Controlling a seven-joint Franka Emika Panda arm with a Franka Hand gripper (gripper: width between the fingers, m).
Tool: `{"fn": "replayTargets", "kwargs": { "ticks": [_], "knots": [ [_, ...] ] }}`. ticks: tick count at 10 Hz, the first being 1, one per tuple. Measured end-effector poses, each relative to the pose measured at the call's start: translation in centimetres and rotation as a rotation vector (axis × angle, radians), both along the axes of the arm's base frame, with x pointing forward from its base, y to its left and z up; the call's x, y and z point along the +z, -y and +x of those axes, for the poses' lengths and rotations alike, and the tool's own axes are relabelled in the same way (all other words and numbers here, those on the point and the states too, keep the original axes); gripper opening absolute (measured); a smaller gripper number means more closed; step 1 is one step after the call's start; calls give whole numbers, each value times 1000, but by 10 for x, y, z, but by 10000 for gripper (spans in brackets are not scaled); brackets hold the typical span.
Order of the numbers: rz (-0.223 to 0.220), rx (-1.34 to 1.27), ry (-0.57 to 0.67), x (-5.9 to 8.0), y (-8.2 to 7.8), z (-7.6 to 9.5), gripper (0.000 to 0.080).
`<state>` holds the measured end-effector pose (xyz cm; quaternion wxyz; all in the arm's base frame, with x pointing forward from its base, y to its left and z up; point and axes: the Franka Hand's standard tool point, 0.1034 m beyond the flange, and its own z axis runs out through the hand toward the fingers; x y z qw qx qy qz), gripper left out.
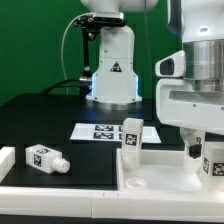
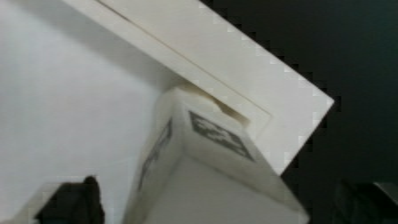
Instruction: Assemble square table
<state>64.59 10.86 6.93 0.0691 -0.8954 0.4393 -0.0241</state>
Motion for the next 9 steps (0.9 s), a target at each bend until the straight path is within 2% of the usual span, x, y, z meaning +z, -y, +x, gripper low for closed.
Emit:
{"fn": "replayTargets", "kwargs": {
  "ticks": [1,2,4,8,9],
  "knots": [
    [-16,114,12,0,-1,0,648],
    [-54,326,32,3,-4,1,649],
    [-83,645,57,2,-12,-3,649],
    [-124,873,70,1,-5,-2,649],
    [-122,858,68,1,-5,-2,649]
  ]
}}
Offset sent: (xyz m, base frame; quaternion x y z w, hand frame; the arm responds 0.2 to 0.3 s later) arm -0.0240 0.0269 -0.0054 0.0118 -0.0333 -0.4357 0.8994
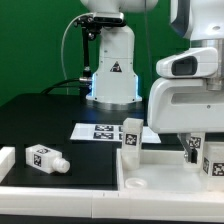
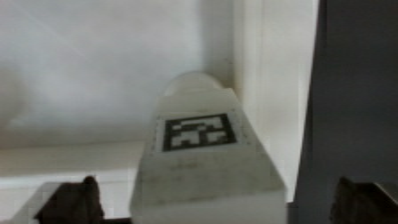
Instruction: Assemble square table
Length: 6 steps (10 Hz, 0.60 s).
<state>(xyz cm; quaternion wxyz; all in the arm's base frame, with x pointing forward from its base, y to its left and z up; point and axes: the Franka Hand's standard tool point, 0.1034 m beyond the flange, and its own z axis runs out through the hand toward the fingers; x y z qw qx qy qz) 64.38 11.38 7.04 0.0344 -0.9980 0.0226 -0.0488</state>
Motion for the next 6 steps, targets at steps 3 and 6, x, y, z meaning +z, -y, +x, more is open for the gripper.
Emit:
{"fn": "replayTargets", "kwargs": {
  "ticks": [3,6],
  "knots": [
    [10,-92,-7,0,0,0,410],
    [38,-423,-2,-1,4,-1,286]
  ]
}}
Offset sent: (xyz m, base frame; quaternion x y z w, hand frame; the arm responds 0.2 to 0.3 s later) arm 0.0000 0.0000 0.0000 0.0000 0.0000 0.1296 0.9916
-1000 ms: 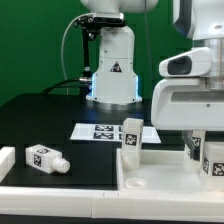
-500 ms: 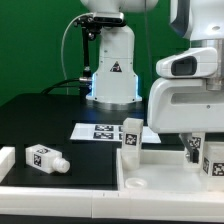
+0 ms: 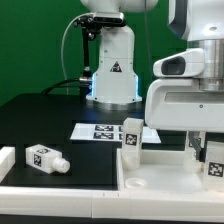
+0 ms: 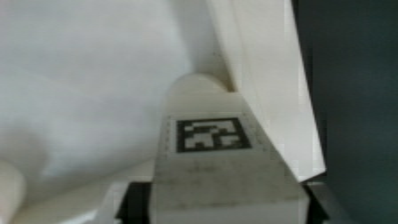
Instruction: Assemble square table
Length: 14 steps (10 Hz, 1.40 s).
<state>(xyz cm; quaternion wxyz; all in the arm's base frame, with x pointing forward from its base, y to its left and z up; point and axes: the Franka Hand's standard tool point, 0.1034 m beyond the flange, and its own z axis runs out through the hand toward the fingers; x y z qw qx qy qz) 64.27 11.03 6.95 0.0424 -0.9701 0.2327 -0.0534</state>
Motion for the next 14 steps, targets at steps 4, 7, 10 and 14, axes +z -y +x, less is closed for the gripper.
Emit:
{"fn": "replayTargets", "kwargs": {
  "ticks": [4,7,10,14],
  "knots": [
    [83,-656,-49,0,2,-3,286],
    [131,-956,-78,0,1,-3,286],
    [168,-1153,-99,-1,2,-3,286],
    [255,-1511,-161,-1,7,-3,286]
  ]
}}
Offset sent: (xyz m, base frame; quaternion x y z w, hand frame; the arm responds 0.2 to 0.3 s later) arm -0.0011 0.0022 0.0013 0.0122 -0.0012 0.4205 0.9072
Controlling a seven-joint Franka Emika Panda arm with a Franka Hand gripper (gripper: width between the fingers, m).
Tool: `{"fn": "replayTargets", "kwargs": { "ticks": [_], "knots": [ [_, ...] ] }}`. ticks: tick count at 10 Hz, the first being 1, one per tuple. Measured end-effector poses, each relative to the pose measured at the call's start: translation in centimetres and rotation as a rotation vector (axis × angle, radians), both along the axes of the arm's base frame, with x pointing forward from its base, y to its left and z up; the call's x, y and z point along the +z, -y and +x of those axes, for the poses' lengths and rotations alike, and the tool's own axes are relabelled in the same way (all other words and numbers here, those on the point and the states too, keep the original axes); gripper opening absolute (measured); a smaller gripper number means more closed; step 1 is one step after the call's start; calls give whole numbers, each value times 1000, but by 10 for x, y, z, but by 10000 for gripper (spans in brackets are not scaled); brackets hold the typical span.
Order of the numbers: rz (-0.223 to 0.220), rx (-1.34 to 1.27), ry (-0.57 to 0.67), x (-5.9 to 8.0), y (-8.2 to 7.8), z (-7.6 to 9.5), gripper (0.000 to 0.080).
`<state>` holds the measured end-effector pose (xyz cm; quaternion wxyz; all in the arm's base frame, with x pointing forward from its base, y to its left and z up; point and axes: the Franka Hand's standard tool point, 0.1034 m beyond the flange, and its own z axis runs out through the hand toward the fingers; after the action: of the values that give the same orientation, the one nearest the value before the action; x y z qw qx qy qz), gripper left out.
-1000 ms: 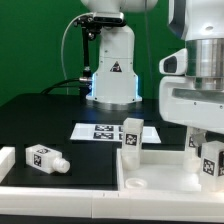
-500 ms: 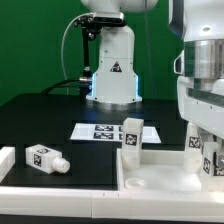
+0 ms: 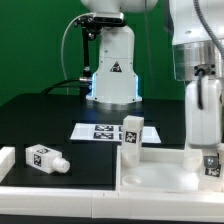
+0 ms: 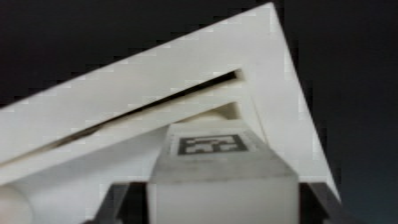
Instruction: Assemble square table
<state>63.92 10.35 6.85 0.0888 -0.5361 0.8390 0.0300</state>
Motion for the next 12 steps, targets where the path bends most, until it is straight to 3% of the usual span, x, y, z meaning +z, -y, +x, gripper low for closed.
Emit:
{"fn": "replayTargets", "kwargs": {
  "ticks": [2,3,4,5,7,12],
  "knots": [
    [-3,26,2,-1,0,-1,287],
    [-6,46,5,-1,0,0,466],
    [-9,76,11,2,1,1,585],
    [-6,107,19,12,4,4,636],
    [11,125,29,45,16,7,646],
    [8,123,32,44,16,8,649]
  ]
}}
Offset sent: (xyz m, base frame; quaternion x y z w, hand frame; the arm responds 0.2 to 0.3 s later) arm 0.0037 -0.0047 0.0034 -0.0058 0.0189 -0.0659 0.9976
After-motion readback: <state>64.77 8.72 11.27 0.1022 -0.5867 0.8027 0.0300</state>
